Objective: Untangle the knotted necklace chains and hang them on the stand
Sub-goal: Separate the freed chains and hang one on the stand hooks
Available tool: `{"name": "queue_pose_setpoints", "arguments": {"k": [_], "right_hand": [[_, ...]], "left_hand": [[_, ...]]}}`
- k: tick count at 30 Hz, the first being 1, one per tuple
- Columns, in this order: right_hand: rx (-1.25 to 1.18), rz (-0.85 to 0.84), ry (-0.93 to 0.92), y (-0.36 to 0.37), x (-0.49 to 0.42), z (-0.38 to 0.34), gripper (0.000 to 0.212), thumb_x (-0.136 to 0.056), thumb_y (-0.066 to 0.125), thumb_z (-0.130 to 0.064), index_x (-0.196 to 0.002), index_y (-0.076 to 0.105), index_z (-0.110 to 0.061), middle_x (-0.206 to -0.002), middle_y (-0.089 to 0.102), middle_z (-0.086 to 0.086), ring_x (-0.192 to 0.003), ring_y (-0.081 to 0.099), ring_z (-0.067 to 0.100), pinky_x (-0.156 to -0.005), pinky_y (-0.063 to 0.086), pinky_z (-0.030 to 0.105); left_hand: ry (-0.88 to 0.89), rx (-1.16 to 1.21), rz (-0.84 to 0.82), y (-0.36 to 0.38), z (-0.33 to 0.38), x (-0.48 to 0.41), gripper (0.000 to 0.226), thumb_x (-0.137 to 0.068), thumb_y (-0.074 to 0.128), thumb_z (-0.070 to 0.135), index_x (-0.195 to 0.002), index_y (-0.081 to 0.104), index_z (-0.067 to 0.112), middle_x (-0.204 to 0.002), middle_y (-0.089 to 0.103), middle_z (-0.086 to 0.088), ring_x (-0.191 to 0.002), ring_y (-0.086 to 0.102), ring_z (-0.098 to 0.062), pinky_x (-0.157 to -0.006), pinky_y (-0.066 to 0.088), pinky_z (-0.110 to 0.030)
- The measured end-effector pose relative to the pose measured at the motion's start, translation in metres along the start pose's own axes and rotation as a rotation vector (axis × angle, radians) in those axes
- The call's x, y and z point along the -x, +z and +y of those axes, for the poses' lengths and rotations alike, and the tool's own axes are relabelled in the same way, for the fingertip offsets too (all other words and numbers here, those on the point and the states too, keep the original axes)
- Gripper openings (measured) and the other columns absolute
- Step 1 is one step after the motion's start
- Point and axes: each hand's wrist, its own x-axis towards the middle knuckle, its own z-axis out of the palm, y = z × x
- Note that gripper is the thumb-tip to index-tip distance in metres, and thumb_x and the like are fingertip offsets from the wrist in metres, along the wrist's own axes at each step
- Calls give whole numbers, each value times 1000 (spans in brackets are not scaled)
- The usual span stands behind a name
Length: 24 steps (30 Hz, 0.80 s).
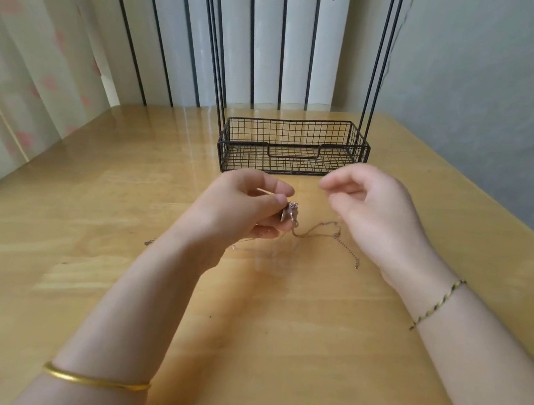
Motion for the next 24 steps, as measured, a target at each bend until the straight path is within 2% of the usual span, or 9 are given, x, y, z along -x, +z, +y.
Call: {"name": "queue_pose_setpoints", "arguments": {"k": [3,8,10,13,17,20,24], "right_hand": [[-192,-136,-9,2,6,-10,19,-82,58,-3,-82,68,-19,-89,70,2,-86,65,13,-77,51,25],[-169,-175,-47,3,8,-11,14,-80,67,-3,-85,70,-15,-82,71,0,-75,67,5,-69,53,19],[-156,-170,-59,4,9,-11,11,-78,70,-3,-86,70,-11,-76,72,1,-69,67,7,-66,54,21],[-42,-108,-100,4,9,-10,7,-77,72,-9,-80,71,-16,-74,72,-3,-70,67,10,-67,54,24],[-2,-62,-121,3,7,-8,14,-80,69,-10,-70,69,-21,-68,70,-5,-67,66,8,-70,55,29],[-12,-89,-104,3,5,-7,14,-82,67,-9,-71,67,-19,-69,70,1,-65,66,10,-74,56,36],[-28,-109,-81,3,5,-6,12,-84,65,-12,-73,66,-17,-71,69,5,-67,66,16,-74,56,41]], "left_hand": [[4,17,-18,0,1,1,14,-93,52,3,-102,63,7,-77,69,-8,-66,67,-12,-79,57,-33],[23,18,-29,0,1,0,15,-92,54,2,-102,64,6,-75,67,-7,-68,67,-13,-79,56,-33],[30,29,-27,0,0,-1,14,-91,55,3,-103,63,6,-74,67,-7,-68,67,-13,-76,57,-31],[38,54,-36,0,1,-1,10,-91,58,7,-99,63,8,-70,68,-2,-69,67,-13,-70,57,-26],[49,13,-51,0,2,-1,14,-84,66,6,-98,64,9,-81,71,-8,-72,66,-13,-78,56,-30],[78,-44,-25,0,2,-1,14,-87,61,2,-99,63,8,-79,73,-7,-69,66,-12,-78,56,-32],[160,-145,24,1,3,-1,10,-91,55,3,-94,62,10,-70,71,-1,-64,67,-10,-68,56,-28]]}}
